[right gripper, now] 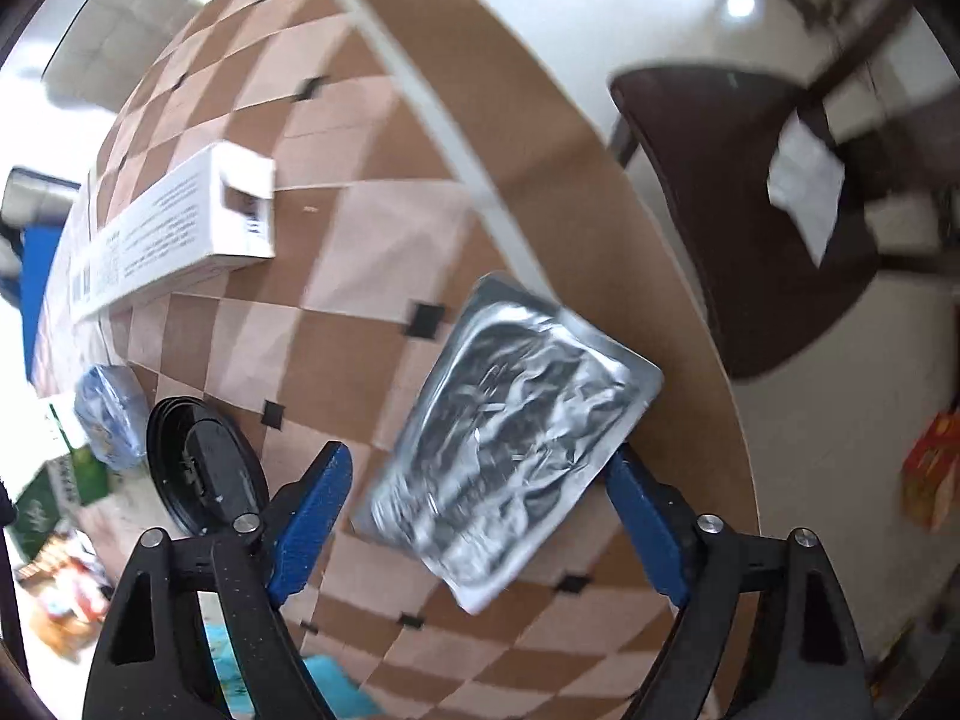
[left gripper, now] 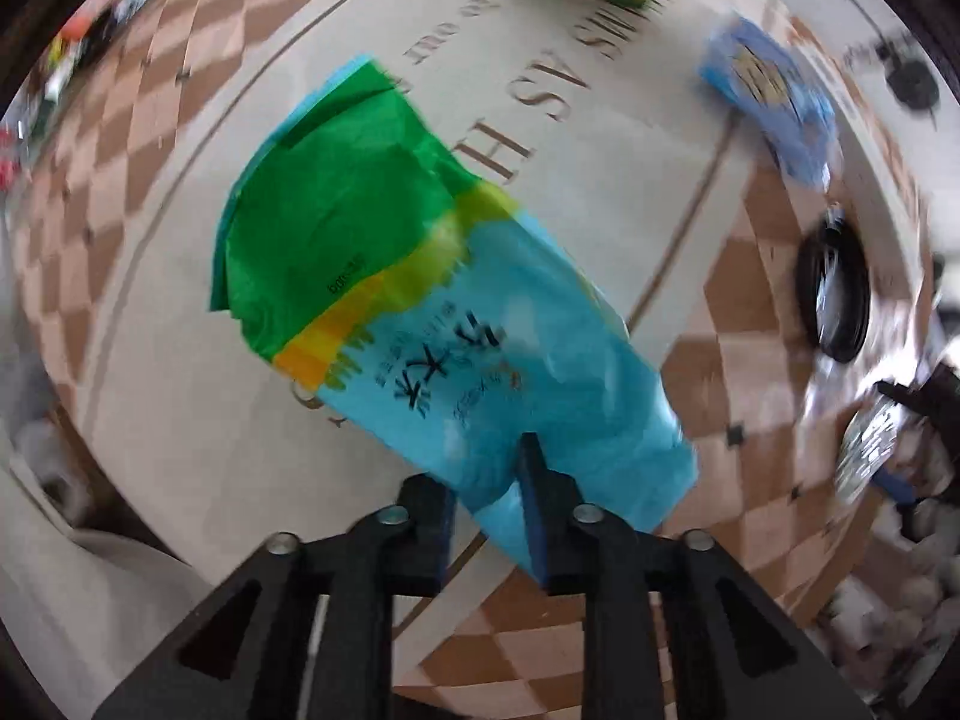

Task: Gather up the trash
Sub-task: 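Lift the rice bag and foil pack off the table toward the bin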

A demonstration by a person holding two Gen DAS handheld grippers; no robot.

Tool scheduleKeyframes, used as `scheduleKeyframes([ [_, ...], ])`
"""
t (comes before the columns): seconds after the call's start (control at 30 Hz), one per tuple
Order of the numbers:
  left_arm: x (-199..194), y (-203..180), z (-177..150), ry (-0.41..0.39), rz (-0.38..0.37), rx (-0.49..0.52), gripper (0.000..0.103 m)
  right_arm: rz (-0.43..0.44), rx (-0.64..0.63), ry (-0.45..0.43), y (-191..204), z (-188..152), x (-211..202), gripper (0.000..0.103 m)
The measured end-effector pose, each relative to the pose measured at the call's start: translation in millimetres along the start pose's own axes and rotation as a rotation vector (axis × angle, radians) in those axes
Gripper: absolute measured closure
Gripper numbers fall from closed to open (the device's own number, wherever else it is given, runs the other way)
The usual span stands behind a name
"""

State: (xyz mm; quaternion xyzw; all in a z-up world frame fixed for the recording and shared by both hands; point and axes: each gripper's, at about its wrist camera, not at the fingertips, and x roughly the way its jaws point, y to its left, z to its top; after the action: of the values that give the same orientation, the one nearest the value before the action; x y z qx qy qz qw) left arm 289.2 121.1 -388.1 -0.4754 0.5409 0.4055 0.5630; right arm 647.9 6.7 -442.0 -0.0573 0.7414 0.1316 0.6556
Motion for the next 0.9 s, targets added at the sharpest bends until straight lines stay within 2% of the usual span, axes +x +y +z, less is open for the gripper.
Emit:
scheduleKeyframes([
  [0.07,1,9,4,0.01,-0.038,-0.057,0.079,-0.058,-0.08,0.002,20,3,4,0.015],
  [0.2,-2,26,13,-0.002,-0.088,-0.16,0.075,-0.145,-0.156,-0.022,34,-2,8,0.014],
  [0.3,-3,41,23,-0.007,-0.106,-0.213,0.063,-0.158,-0.223,-0.063,44,-12,6,0.017],
  [0.37,-2,56,32,-0.01,-0.1,-0.242,0.037,-0.158,-0.281,-0.095,50,-23,3,0.024],
  [0.4,0,61,32,-0.011,-0.109,-0.26,0.038,-0.157,-0.31,-0.11,53,-27,1,0.031],
  [0.47,1,67,38,-0.031,-0.123,-0.285,0.036,-0.153,-0.385,-0.125,59,-34,0,0.038],
  [0.53,-3,75,33,-0.048,-0.113,-0.288,0.038,-0.151,-0.437,-0.129,64,-38,1,0.038],
  [0.57,-7,76,30,-0.069,-0.106,-0.285,0.046,-0.152,-0.463,-0.133,68,-37,2,0.038],
  [0.6,-12,76,26,-0.088,-0.096,-0.273,0.058,-0.153,-0.486,-0.141,68,-40,2,0.038],
  [0.63,-16,72,24,-0.1,-0.097,-0.254,0.084,-0.152,-0.497,-0.147,69,-42,0,0.038],
  [0.67,-20,68,23,-0.112,-0.098,-0.229,0.093,-0.149,-0.503,-0.15,67,-43,-1,0.038],
  [0.77,-39,58,30,-0.164,-0.067,-0.151,0.098,-0.119,-0.497,-0.14,61,-44,-2,0.038],
  [0.9,-61,42,23,-0.232,-0.032,-0.051,0.101,-0.08,-0.49,-0.134,47,-45,-5,0.038],
])
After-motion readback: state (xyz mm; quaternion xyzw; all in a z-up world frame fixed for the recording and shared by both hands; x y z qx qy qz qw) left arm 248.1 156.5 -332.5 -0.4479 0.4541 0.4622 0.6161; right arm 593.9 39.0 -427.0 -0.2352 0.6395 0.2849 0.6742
